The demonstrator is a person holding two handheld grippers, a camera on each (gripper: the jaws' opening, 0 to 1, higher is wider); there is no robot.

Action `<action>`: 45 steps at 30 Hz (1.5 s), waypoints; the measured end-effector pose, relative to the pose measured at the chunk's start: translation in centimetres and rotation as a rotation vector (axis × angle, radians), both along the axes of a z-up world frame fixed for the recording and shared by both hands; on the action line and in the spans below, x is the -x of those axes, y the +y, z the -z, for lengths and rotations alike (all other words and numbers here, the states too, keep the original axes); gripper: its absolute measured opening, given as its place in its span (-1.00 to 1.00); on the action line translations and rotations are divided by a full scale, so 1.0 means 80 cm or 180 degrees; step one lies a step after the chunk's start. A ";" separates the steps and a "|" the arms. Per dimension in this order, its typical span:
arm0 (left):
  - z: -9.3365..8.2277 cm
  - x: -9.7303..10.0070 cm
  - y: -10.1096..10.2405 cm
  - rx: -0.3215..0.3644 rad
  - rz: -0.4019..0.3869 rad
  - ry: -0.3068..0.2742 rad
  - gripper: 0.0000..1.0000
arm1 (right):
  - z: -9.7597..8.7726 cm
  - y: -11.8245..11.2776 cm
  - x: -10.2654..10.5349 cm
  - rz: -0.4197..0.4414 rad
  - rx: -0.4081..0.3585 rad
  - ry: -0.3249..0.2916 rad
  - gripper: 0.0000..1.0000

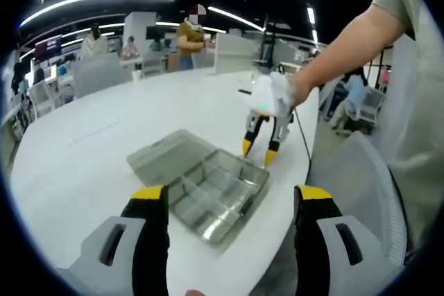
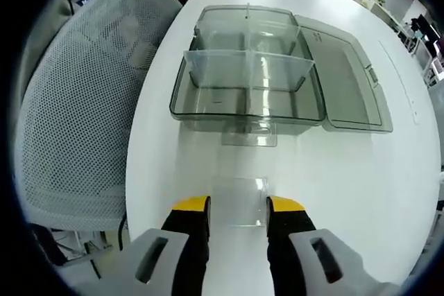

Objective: Insert the divider into the dual guide fixture by aligning both edges with the guide slots and pushing it downward to the bottom, including one-sided entry, uneven engagement, binding, and posture correction.

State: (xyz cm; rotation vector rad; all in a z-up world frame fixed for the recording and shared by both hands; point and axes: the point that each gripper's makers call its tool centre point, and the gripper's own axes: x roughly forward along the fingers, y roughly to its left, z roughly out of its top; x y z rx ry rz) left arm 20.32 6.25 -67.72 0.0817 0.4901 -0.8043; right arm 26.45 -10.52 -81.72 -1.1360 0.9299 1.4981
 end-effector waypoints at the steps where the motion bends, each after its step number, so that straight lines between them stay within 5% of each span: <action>1: 0.000 0.000 0.000 0.0001 0.0000 0.0004 0.45 | 0.000 0.000 0.000 -0.0003 -0.0005 -0.0001 -0.45; 19: 0.002 0.000 -0.011 0.0012 0.0062 0.0015 0.43 | -0.024 0.004 0.006 0.0051 -0.0094 -0.0062 -0.46; 45: 0.014 -0.003 -0.024 0.0093 0.0024 0.0219 0.25 | -0.107 0.055 0.037 -0.0182 -0.0404 -0.0358 -0.46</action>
